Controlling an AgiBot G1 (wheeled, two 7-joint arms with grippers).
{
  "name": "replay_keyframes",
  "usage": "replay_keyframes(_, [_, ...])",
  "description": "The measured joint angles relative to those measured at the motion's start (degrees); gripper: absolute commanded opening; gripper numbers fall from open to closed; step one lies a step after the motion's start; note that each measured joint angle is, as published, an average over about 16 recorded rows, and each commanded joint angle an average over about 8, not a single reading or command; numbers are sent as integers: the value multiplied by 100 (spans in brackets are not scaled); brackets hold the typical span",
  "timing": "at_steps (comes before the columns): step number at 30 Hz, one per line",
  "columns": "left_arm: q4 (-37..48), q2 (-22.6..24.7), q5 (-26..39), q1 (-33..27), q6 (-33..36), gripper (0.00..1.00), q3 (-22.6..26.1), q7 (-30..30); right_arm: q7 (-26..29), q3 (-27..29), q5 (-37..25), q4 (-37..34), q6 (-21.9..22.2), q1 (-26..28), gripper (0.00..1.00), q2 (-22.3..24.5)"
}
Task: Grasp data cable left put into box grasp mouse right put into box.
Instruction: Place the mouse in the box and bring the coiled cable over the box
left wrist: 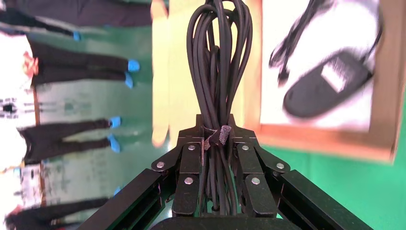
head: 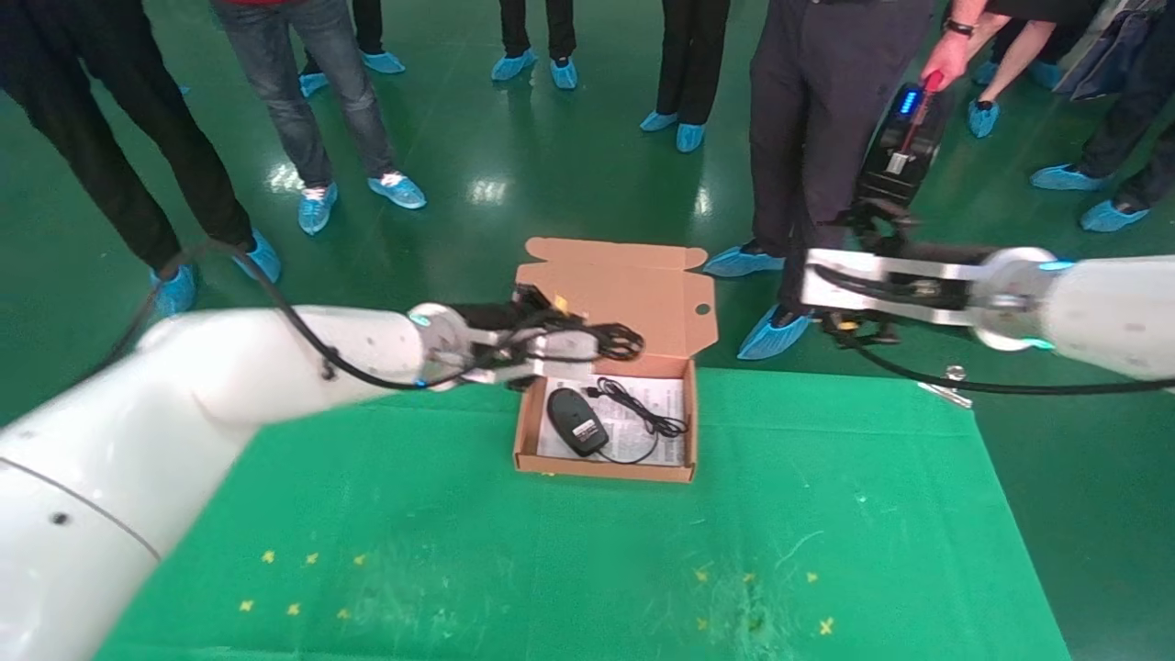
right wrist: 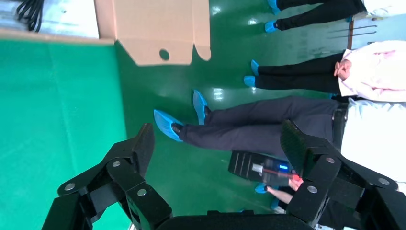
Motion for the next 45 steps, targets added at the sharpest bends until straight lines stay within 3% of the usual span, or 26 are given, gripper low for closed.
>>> replay_keyframes(6, [111,167,-679,169,-507,0,603,422,729,17,-709,824,-228,132,100,509])
replay_keyframes(13, [61,186,-1387,234,-943,2,1430,564,1576,105,-1572,1285,-467,115,100,638])
replay_keyframes(21, [47,189,-1817,172,-1190,100,2030,573,2140,203,-2206,1465,-633,47,100,620])
replay_keyframes(28, [63,190,-1885,142,-1239,100,2156,580,2231,228,-2327,1498,-668,28,100,616])
replay_keyframes(45, [-66,-57,-1905,-49,-1185,100,1956,332,2177,258,-2247,1392,-558,65,100,595])
